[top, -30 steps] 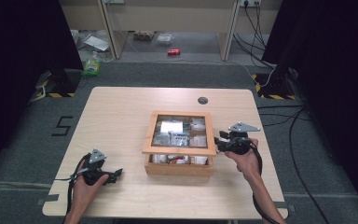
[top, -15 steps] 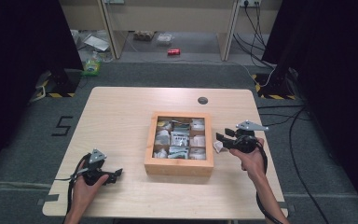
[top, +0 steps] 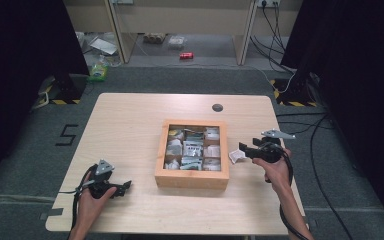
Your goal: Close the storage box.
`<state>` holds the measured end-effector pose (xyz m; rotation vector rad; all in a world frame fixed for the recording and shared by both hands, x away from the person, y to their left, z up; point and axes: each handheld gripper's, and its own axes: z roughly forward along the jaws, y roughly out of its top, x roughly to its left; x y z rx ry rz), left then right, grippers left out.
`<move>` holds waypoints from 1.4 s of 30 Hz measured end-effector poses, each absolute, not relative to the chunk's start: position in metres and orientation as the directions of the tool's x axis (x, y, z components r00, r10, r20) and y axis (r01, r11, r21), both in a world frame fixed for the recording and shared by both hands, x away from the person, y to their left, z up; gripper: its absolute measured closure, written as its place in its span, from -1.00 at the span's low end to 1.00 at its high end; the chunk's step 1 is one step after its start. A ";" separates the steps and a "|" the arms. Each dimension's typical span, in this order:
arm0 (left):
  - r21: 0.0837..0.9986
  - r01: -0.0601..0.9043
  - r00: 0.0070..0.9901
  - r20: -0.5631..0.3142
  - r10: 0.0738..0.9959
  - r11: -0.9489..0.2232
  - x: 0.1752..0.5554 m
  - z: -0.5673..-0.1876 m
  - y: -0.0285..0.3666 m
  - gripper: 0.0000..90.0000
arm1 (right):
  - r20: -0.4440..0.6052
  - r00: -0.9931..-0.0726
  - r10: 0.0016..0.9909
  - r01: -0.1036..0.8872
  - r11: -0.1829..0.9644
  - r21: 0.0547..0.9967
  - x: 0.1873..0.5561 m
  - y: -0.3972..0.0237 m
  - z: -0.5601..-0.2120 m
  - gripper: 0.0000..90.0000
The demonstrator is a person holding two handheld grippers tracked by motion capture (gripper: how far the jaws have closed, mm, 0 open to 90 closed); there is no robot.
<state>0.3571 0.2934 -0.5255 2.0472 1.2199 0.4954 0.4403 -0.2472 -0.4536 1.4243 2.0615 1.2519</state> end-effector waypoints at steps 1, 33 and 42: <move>0.726 0.610 0.485 -0.024 0.874 -0.319 0.357 -0.525 0.293 -1.00 | 0.195 -0.433 0.880 0.582 0.109 0.806 0.441 -0.249 -0.455 -0.31; 0.726 0.610 0.485 -0.024 0.874 -0.318 0.357 -0.525 0.293 -1.00 | 0.180 -0.321 0.930 0.684 0.096 0.723 0.450 -0.280 -0.486 -0.54; 0.726 0.610 0.485 -0.024 0.874 -0.318 0.357 -0.525 0.293 -1.00 | 0.162 -0.290 0.943 0.699 0.093 0.709 0.451 -0.289 -0.494 -0.54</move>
